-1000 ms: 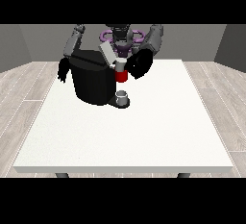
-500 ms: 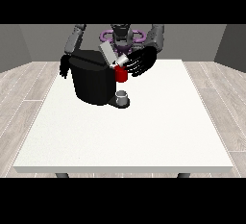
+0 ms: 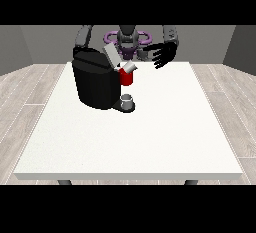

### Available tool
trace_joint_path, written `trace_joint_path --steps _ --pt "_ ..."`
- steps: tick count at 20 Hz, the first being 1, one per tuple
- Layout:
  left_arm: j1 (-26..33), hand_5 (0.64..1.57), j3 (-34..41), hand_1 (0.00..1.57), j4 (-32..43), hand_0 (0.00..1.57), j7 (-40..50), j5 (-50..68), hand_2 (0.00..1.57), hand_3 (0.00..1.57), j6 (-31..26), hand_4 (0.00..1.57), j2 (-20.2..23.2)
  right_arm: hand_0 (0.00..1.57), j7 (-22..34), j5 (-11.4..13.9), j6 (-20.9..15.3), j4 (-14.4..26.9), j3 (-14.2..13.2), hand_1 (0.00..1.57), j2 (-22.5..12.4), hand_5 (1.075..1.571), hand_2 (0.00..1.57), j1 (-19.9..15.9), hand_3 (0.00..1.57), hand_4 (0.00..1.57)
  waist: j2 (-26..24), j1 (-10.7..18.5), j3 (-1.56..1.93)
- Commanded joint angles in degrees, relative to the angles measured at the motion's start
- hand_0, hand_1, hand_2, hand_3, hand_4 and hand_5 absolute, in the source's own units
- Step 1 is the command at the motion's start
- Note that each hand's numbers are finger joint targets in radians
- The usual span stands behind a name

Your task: Insert the coffee pod into the coffee machine and close the lid

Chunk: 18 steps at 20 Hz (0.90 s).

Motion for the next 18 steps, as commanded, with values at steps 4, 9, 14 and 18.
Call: trace_joint_path --steps 4,9,14,18 --pt "17.5 1.571 1.1 0.0 2.1 0.0 -5.7 3.2 0.0 0.0 -4.2 0.37 -2.6 0.0 7.2 5.9 -4.9 -9.8 8.3 0.0 4.6 1.571 0.0 6.5 0.0 0.14 -16.3 1.1 -0.05" --pt "24.0 1.571 2.6 0.0 2.4 0.0 -7.5 4.2 0.0 0.0 -3.6 0.26 -0.6 0.0 10.1 5.0 -6.0 -20.2 14.8 0.0 5.7 1.571 0.0 7.8 0.0 0.24 -18.8 -1.0 0.03" --pt "28.4 1.571 1.1 0.0 -0.3 0.0 -7.6 5.1 0.0 0.0 -8.8 0.35 0.6 0.0 17.6 7.5 -9.8 -28.3 15.6 0.0 4.8 1.571 0.0 5.1 0.0 0.2 -20.3 2.3 0.08" --pt "28.9 1.571 -1.3 0.0 -7.1 0.0 -7.1 6.7 0.0 0.0 -10.3 0.28 -1.6 0.0 17.4 10.8 -12.3 -32.6 14.5 0.0 3.1 1.571 0.0 5.3 0.0 0.44 -13.5 5.5 0.11"
